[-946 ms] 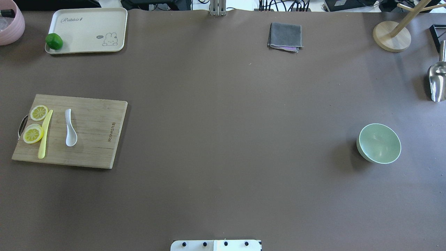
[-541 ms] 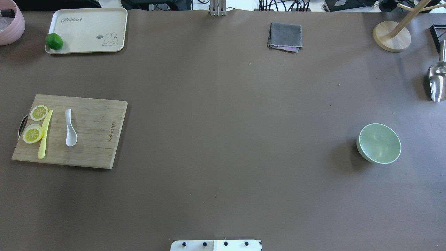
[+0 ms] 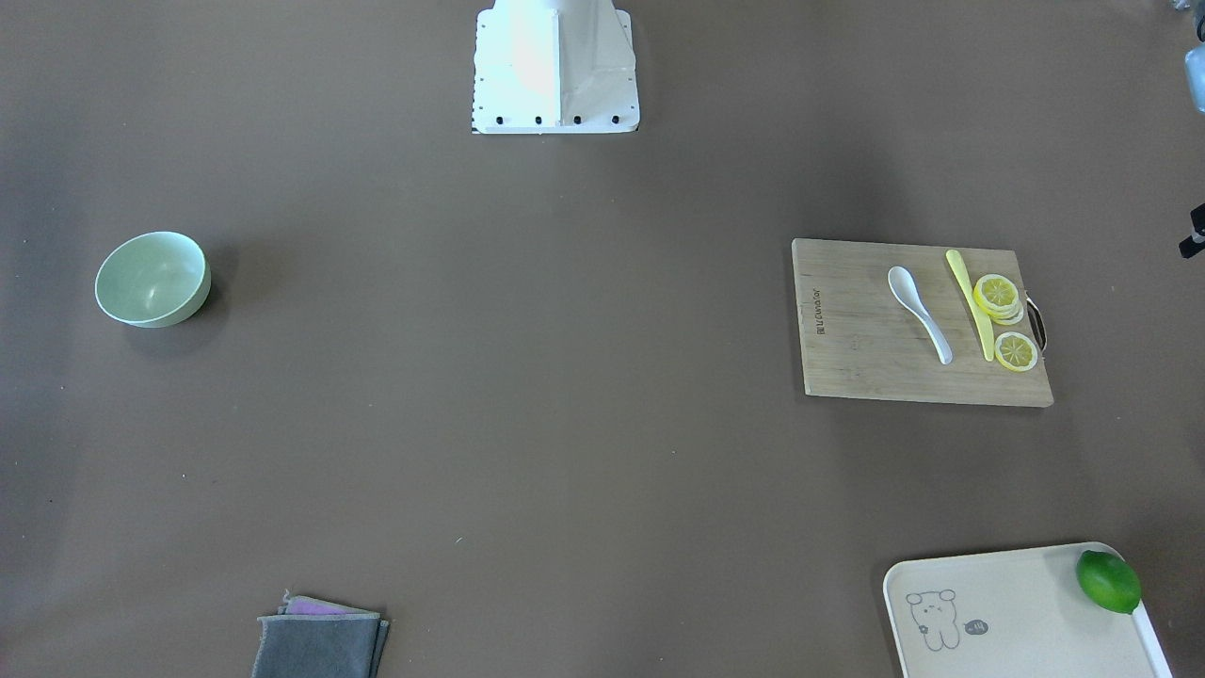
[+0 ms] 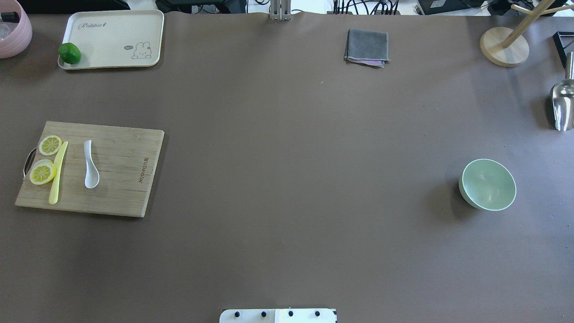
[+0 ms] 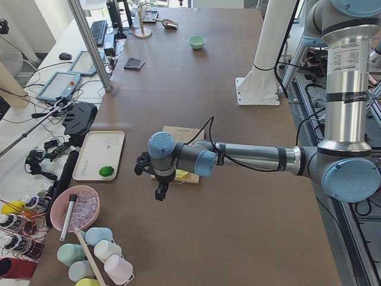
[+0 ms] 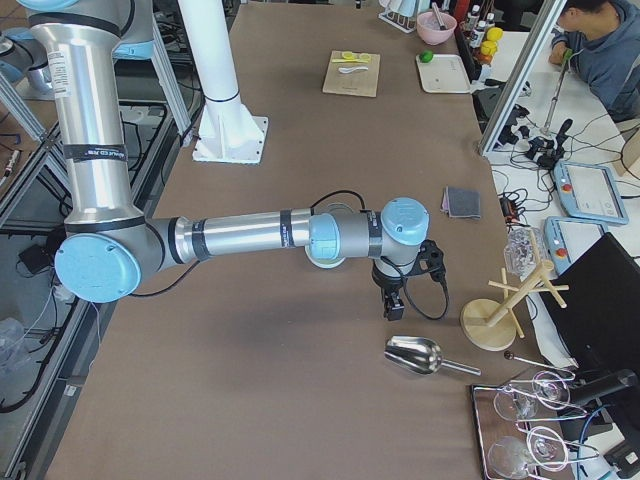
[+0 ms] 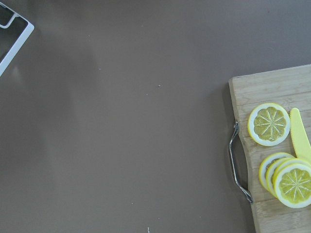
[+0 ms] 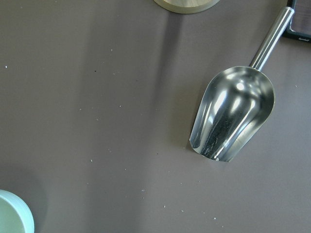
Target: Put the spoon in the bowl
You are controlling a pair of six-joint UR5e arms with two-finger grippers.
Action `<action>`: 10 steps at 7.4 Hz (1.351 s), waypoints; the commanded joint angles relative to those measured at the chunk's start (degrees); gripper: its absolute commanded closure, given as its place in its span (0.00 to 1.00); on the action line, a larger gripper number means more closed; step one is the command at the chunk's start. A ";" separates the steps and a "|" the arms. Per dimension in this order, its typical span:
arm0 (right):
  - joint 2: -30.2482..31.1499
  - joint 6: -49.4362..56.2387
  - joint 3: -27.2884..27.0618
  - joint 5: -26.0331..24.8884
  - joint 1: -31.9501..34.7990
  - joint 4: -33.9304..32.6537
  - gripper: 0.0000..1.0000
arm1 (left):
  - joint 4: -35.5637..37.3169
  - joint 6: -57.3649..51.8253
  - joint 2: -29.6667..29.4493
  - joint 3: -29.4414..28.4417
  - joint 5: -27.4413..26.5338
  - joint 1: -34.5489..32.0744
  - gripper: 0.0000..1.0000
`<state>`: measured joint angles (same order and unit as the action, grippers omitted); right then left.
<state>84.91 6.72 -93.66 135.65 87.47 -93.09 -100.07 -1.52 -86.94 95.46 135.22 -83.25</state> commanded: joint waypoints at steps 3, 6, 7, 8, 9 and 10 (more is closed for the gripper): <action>0.86 -7.90 -4.76 0.84 -5.28 1.24 0.00 | -2.40 4.38 -0.33 1.91 0.04 0.54 0.02; 4.73 -19.69 -13.01 3.40 -12.83 1.94 0.05 | -11.09 23.51 -2.51 2.27 -0.48 10.00 0.02; 6.39 -23.47 -13.12 2.26 -16.34 6.82 0.08 | -11.11 27.58 -3.83 2.27 -0.49 12.21 0.02; 6.93 -31.17 -13.04 -0.97 -19.94 13.39 0.10 | -11.37 29.97 -4.63 2.27 -0.57 13.71 0.02; 8.76 -34.20 -12.95 -1.61 -22.85 17.64 0.11 | -11.38 31.57 -5.07 2.27 -0.57 14.25 0.02; 9.39 -34.58 -12.34 -3.88 -25.57 19.33 0.14 | -11.38 33.15 -6.38 1.84 -0.66 16.17 0.02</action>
<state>93.03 -25.31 -106.45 134.21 65.66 -77.56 -111.36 29.28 -92.01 97.64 134.64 -69.07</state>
